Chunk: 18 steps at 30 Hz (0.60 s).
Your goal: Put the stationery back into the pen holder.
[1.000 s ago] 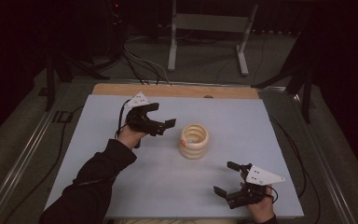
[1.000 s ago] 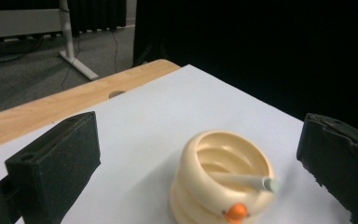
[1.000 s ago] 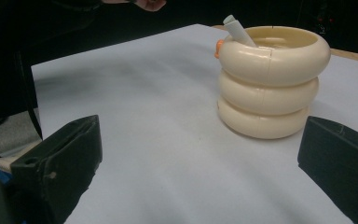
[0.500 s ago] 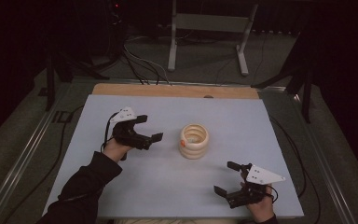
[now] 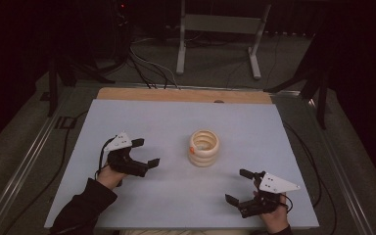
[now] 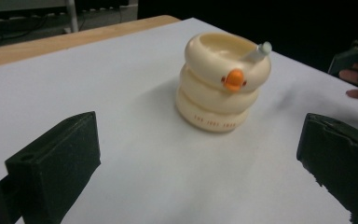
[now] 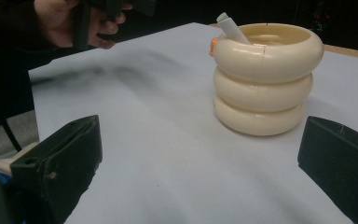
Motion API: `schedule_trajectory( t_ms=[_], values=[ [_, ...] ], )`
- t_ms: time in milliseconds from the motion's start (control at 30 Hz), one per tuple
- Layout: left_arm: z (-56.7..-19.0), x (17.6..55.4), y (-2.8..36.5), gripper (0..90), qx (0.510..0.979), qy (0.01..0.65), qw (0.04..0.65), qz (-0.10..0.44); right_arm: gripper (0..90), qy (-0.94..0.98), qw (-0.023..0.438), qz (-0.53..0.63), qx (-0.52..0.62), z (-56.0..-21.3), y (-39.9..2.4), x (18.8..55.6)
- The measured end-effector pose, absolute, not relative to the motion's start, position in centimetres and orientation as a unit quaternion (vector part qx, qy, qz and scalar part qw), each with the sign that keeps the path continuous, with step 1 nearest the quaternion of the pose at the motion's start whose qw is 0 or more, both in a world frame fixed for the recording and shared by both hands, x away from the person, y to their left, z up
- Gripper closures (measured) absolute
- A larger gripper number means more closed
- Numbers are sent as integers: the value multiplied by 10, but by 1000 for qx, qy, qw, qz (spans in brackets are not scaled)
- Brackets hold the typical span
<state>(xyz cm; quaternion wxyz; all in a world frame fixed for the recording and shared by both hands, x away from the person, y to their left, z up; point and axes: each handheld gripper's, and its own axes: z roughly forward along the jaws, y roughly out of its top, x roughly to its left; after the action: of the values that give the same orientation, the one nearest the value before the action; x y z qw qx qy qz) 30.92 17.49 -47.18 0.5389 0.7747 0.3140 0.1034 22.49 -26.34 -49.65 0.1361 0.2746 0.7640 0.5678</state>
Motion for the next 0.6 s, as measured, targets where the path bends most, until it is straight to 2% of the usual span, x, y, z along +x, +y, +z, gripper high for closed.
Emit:
schedule_trajectory(
  t_ms=[600],
  values=[
    [-496, 268, 205, 0, 774, 320, 532, 122, 0, 765, 133, 567, 273, -497, -263, 224]
  ],
)
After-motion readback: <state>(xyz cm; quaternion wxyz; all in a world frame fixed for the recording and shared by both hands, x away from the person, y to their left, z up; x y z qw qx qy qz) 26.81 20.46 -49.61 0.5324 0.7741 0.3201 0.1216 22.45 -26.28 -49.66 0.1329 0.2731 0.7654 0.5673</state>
